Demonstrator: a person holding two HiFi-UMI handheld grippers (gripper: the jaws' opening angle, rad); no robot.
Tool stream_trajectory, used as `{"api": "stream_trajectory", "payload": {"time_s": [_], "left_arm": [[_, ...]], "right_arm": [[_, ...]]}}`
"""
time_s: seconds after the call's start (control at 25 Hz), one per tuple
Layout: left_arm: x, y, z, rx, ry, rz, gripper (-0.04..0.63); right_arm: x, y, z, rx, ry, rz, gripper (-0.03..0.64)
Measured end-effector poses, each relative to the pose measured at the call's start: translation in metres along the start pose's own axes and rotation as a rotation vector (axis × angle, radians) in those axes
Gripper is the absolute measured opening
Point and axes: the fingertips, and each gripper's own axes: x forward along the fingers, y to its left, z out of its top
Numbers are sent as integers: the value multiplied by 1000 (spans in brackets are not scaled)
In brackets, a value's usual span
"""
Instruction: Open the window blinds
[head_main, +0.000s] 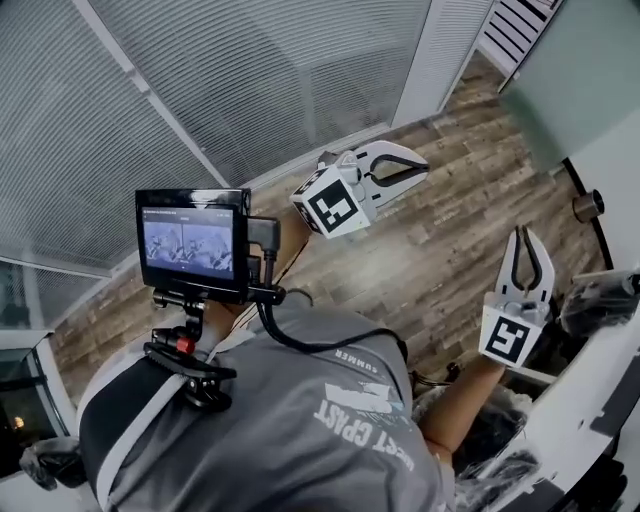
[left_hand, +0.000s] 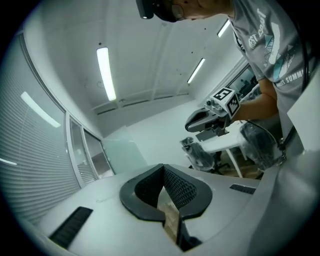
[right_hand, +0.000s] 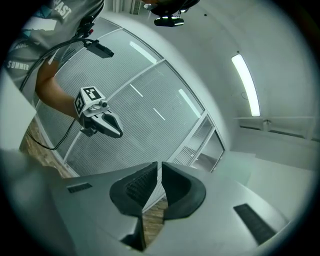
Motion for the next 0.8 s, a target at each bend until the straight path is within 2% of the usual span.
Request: {"api": "stream_trajectory", "payload": {"time_s": [0.12,0.24,0.52,0.8], "left_arm": [[-5,6,0,8,-10,37,3],[0,8,-6,5,8,45,3],[146,41,-31,31,39,-17,3],[237,85,-65,48,10,-52,3]], "right_arm": [[2,1,8,-41,3,3,20],[4,-2,9,-39,-10,-7,20],[60,-81,-95,27,31,-15,20],[128,-136,-144,11,70,-27,20]]}}
